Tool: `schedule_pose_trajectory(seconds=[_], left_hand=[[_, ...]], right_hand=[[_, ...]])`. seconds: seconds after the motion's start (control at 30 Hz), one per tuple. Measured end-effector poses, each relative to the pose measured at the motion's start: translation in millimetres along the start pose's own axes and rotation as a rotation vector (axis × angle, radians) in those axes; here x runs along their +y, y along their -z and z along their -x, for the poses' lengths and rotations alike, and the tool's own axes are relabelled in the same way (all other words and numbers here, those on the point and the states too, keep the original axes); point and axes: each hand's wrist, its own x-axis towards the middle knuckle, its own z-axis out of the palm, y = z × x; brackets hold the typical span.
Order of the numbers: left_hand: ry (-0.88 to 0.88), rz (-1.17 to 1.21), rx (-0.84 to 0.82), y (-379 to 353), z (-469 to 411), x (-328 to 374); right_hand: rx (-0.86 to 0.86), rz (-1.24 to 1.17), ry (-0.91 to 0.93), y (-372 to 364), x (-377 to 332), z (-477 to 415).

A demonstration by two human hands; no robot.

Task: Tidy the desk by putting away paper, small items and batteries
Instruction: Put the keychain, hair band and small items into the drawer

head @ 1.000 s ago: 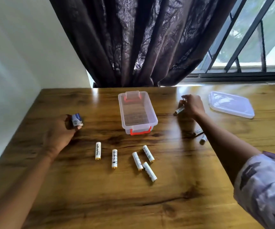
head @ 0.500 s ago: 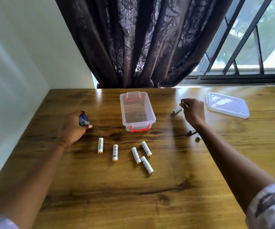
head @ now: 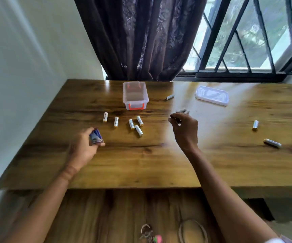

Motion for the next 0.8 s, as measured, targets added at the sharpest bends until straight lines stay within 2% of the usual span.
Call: schedule_pose_trajectory(seconds=[0.2, 0.37, 0.57, 0.8], left_hand=[[-0.039, -0.027, -0.008, 12, 114, 4], [0.005, -0.001, -0.096, 4, 178, -14], [0.120, -0.033, -0.231, -19, 217, -40], [0.214, -0.148, -0.432, -48, 220, -86]], right_hand=[[-0.120, -0.019, -0.018, 33, -32, 89], [-0.225, -0.043, -0.079, 48, -53, 160], [-0.371, -0.016, -0.162, 35, -62, 234], [-0.634, 0.190, -0.252, -14, -55, 287]])
